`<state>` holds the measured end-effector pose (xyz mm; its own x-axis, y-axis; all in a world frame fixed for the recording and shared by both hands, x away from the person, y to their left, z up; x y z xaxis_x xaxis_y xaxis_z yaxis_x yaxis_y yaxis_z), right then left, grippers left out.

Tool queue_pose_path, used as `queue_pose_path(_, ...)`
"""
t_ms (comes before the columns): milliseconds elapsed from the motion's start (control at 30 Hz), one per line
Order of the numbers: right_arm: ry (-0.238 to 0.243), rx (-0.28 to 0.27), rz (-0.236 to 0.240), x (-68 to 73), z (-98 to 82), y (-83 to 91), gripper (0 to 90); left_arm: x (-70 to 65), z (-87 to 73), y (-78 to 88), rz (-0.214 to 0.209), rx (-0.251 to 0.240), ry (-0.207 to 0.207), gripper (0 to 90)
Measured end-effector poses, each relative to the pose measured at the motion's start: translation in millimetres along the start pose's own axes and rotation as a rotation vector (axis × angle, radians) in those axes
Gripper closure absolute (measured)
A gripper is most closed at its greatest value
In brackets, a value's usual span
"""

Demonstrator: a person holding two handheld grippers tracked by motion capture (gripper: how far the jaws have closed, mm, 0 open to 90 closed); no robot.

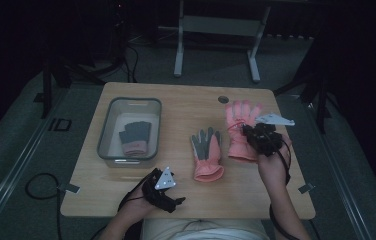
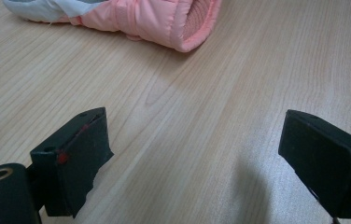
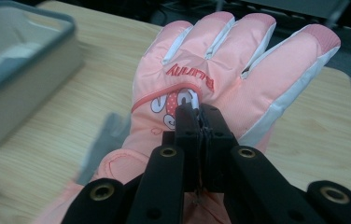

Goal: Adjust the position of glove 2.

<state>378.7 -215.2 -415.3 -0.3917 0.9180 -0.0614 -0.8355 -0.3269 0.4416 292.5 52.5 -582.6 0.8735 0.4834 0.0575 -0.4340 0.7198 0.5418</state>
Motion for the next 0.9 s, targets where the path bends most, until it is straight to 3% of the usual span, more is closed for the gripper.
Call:
queue_pose_path(133,0.035,0.003,0.006,23.9,8.3,-6.8,87.4,0.5,-0.4,-0.1,0.000,0.001,-0.002,8.4)
queue_pose_path(267,0.037,0.017,0.020,43.4,11.8,-16.8,87.4,0.5,-0.4,0.4,-0.003,-0.003,-0.001,8.4)
queue_pose_path(500,0.053,0.086,0.055,74.0,-2.3,-41.3,87.4,0.7,-0.6,0.7,-0.006,-0.005,0.001,8.4)
queue_pose_path(667,0.041,0.123,0.053,82.4,-14.6,-53.8,87.4,0.9,-0.5,0.6,-0.004,-0.003,0.000,8.4)
queue_pose_path(900,0.026,0.199,0.045,82.4,-44.2,-74.6,87.3,1.0,-0.7,0.5,-0.005,0.000,0.001,8.4)
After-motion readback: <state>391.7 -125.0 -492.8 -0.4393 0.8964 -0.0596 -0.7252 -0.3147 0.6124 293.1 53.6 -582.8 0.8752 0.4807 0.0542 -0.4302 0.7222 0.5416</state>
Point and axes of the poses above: each handheld gripper's, and its own axes: y roughly backward along the jaws, z roughly out of its top, x roughly to its left, the point moved 4 cm from there along -y, roughly forward along the jaws, and after that the axes turned 7 degrees about -x, right-handed, at the moved point
